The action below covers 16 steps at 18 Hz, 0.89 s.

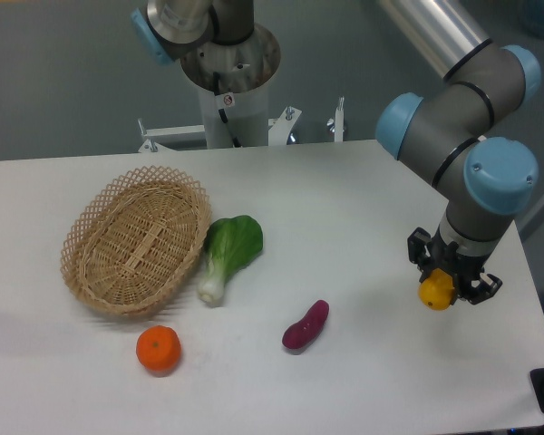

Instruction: Place the mango on the table

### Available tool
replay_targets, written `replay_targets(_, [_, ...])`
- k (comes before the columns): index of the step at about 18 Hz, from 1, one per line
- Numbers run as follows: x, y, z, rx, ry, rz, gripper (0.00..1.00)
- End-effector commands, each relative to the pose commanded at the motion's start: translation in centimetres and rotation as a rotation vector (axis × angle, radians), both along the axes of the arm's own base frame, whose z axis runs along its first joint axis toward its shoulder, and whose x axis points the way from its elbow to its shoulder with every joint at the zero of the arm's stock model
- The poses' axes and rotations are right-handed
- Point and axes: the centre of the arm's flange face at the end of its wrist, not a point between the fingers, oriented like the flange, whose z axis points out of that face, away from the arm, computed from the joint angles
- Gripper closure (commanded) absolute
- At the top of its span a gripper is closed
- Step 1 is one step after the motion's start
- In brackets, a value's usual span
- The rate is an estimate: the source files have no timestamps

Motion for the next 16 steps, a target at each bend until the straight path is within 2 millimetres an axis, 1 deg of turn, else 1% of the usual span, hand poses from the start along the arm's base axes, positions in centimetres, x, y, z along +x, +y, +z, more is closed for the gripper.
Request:
replay_targets(9, [0.3,-0.1,-0.1,0.005,-0.004,0.003,0.73])
replay_targets(10, [0.3,-0.5,0.1,0.006,-0.012,0.008,0.73])
replay_targets(11, [0.5,-1.5,0.1,0.005,-0.018,0.017,0.73])
replay_targets(14, [3.4,-2.8,-1.0,-0.001,-0.043,0.002,0.74])
replay_targets(16, [5.5,-3.8,-2.1,-0.008,-0.055,-0.015,0.74])
